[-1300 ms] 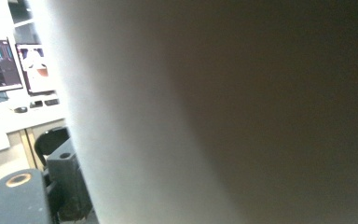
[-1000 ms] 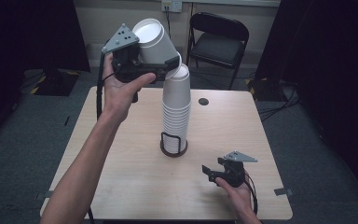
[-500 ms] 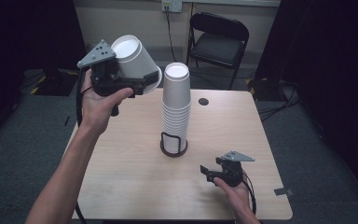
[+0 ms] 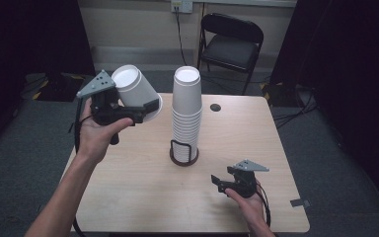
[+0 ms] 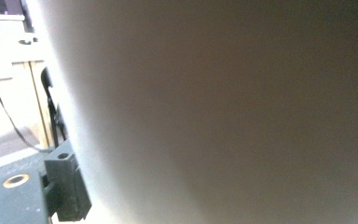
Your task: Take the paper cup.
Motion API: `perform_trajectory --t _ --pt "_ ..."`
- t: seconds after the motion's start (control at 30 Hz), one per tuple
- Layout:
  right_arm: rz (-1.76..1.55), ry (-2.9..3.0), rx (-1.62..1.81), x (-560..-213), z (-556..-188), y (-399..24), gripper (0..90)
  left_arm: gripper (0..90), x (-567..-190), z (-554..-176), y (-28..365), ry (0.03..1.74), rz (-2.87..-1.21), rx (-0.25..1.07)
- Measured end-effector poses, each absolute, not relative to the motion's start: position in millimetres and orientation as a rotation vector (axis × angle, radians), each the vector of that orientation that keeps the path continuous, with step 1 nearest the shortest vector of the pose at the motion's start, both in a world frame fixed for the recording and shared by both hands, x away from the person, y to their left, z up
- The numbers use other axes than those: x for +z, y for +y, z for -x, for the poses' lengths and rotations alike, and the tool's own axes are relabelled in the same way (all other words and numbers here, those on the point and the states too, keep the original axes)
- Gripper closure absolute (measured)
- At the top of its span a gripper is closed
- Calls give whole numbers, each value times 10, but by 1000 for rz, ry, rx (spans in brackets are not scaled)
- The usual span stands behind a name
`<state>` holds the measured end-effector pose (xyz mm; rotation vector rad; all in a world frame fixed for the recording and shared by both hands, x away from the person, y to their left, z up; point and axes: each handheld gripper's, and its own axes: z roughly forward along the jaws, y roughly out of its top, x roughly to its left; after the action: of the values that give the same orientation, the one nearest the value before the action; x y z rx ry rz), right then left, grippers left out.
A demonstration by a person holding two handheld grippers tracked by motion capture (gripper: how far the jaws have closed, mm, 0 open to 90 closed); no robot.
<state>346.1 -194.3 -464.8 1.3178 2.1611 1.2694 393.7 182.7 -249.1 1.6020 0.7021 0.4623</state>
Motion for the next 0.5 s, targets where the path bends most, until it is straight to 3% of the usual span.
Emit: perform_trajectory --t 0.5 --pt "-1251 2087 1349 -4639 -3405 -1865 300 115 -3323 -3766 1635 773 -1689 313"
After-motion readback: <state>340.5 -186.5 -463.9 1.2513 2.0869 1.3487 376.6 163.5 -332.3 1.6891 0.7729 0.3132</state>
